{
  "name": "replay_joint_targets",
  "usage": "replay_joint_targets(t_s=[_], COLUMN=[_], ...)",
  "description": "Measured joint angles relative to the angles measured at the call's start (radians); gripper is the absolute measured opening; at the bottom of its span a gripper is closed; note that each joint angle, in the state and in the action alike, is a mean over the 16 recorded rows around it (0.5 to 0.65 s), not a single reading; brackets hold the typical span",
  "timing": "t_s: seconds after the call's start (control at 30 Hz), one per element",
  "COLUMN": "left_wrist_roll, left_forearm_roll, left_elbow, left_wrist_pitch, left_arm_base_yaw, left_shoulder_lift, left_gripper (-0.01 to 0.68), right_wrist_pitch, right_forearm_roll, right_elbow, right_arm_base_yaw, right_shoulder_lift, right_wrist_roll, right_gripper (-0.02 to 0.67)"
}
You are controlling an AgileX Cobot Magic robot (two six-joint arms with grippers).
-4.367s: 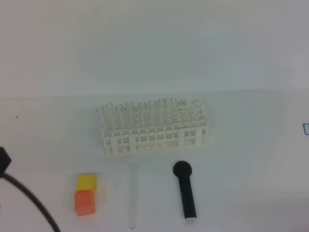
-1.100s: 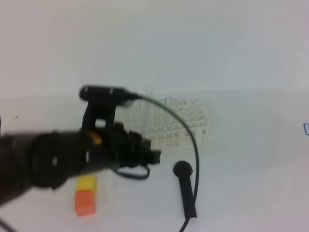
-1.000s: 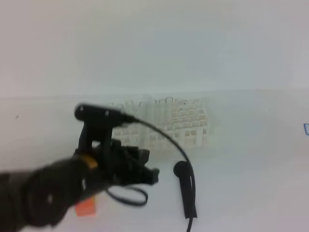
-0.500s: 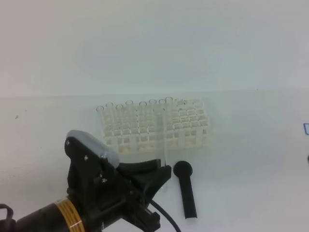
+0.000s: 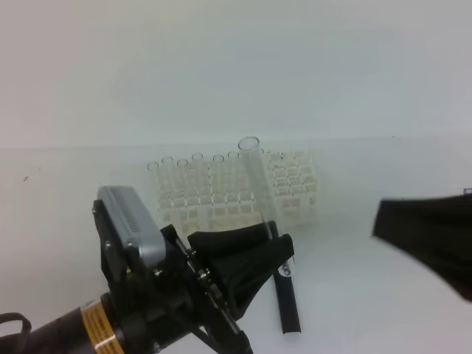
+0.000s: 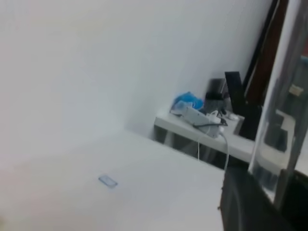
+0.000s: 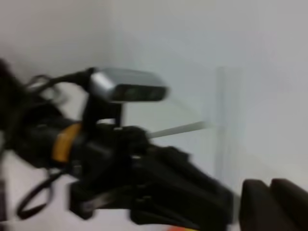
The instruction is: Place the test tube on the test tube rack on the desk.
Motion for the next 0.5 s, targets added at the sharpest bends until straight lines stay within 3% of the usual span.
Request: replay_joint_targets(t_s=[0.2,0.5], left_wrist_roll=[-0.017,-0.053], left_forearm_roll=[0.052,0.118], left_elbow=[-0.001,-0.001], left_wrist_pitch=[-0.038,-0.046], left_arm_base_yaw=[-0.001,-0.001], left_shoulder_lift=[0.033,0.074], left_gripper=[0.006,0.013], right_wrist_pitch=[0.138,0.227], right_forearm_roll=[0.049,0.05], right_elbow=[-0.025,-0.091], right_arm_base_yaw=[0.0,0.0], right_shoulder_lift=[0.132,0.282], right_wrist_roll=[-0.032,-0.021], right_gripper=[0.163,0.348])
